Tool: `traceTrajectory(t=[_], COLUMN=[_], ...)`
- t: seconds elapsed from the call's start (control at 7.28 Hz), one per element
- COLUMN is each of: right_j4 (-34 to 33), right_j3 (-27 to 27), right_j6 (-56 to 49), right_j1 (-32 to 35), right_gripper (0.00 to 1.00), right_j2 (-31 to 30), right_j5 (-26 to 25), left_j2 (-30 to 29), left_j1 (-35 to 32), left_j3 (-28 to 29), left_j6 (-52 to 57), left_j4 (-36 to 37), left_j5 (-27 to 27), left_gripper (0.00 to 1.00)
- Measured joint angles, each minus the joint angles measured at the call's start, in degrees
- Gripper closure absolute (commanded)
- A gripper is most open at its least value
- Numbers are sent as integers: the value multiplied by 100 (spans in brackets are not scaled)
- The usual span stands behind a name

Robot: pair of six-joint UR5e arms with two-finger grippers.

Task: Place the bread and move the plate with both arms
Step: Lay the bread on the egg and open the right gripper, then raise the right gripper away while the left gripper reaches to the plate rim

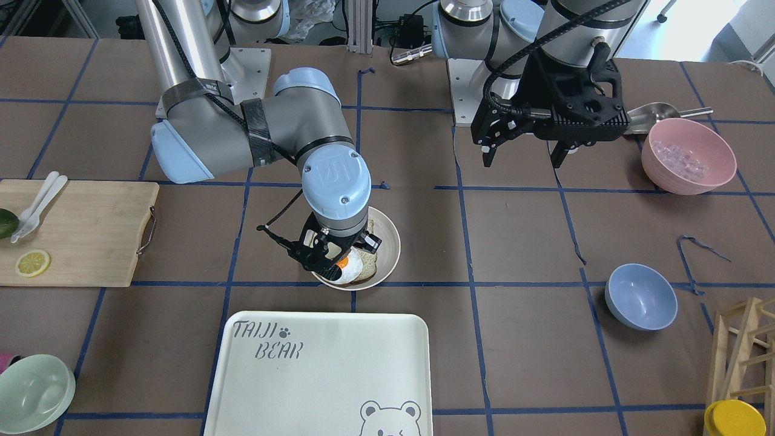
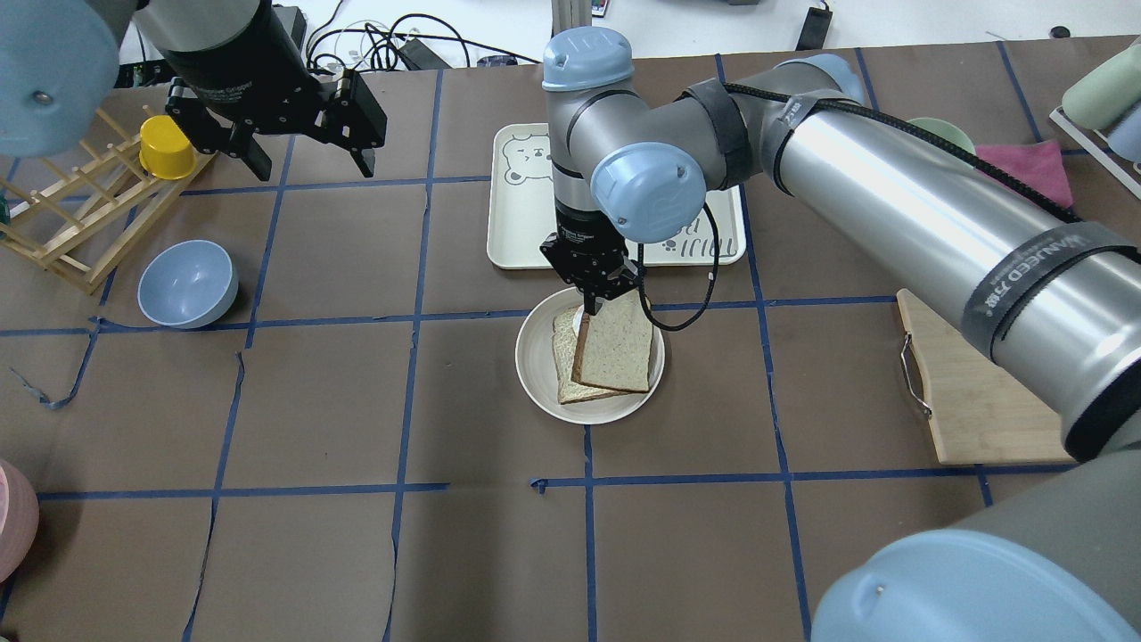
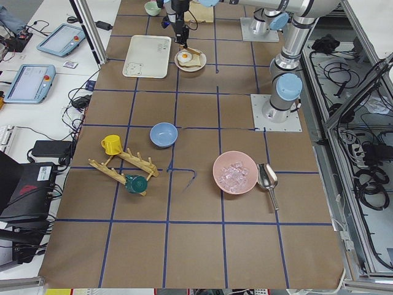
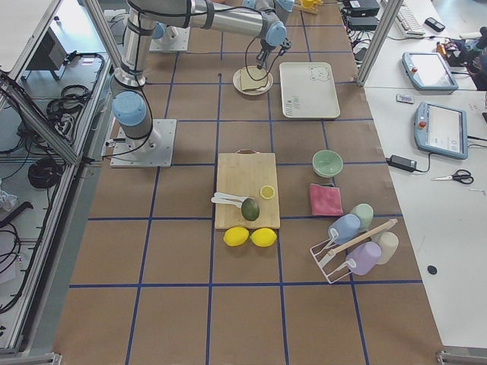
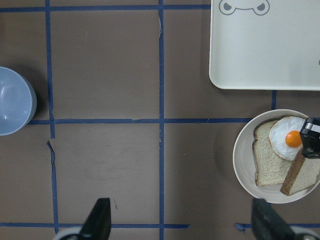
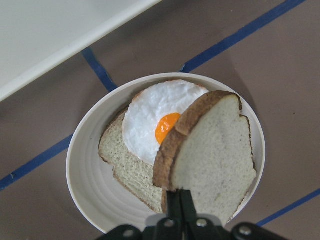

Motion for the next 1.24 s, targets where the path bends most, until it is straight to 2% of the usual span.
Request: traceTrajectory(t=[0.14,0.27,0.55,0.96,1.24], right_j4=[-32,-62,-85,-40,97], right_j3=[2,2,4,45,93], right_j6=[3,25,-50,-1625,-2207], right_j1=[38,76,91,-381,-1021], right_gripper=[78,67,0,0,0], right_j2=[34,66,32,-556,-1114], right_j5=[165,288,381,64,-81], left_j2=[0,0,-2,-71,-244], left_j1=[0,1,-3,-15,-29], left_j3=[0,0,0,-43,-504], left_j6=[0,0,0,-33,-313], left_j4=[1,2,2,-7,472], left_j5=[1,3,2,6,-167], left_gripper=[0,0,0,0,0])
